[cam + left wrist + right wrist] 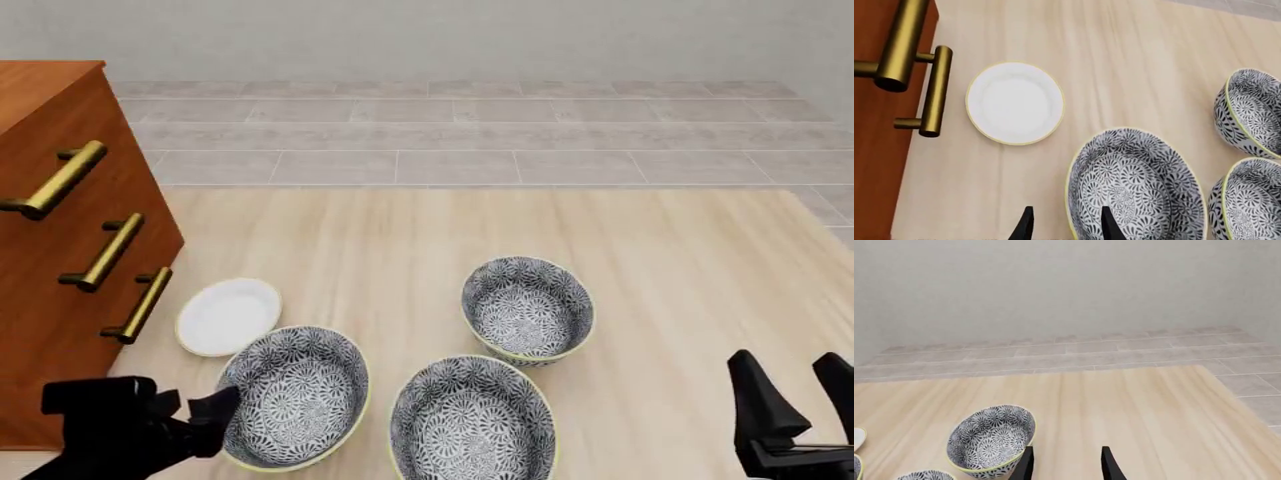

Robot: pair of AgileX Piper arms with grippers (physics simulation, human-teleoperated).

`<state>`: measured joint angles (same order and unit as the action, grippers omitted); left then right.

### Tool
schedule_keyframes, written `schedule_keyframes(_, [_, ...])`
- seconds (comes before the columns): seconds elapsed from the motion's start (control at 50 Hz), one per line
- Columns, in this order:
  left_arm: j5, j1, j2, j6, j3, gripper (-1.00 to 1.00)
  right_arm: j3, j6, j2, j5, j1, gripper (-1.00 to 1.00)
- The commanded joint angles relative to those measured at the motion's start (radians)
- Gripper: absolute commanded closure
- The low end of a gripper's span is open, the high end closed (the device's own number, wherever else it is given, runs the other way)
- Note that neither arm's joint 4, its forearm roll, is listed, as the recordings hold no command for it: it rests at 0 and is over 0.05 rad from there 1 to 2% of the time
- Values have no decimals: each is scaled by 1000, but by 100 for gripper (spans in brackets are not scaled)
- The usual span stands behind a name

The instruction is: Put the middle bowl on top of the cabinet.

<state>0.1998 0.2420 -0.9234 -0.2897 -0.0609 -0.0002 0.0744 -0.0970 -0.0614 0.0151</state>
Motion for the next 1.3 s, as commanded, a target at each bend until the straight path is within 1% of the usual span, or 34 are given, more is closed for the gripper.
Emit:
schedule_keyframes(0.02, [23, 8, -21, -7, 10, -100, 0, 2, -3, -1, 0, -100])
schedule_keyframes(0.12, [33, 11, -34, -9, 11, -100, 0, 4, -7, -4, -1, -100])
schedule_keyframes(0.26, [79, 22, -73, -18, 23, -100, 0, 8, -13, -10, -1, -100])
schedule_keyframes(0.68, [108, 32, -107, -27, 30, -100, -1, 14, -27, -22, -4, -100])
schedule_keyframes(0.82, [150, 36, -148, -34, 39, -100, -1, 19, -28, -22, -6, -100])
schedule_keyframes(1.3, [201, 43, -208, -39, 44, -100, 0, 21, -28, -23, -7, -100])
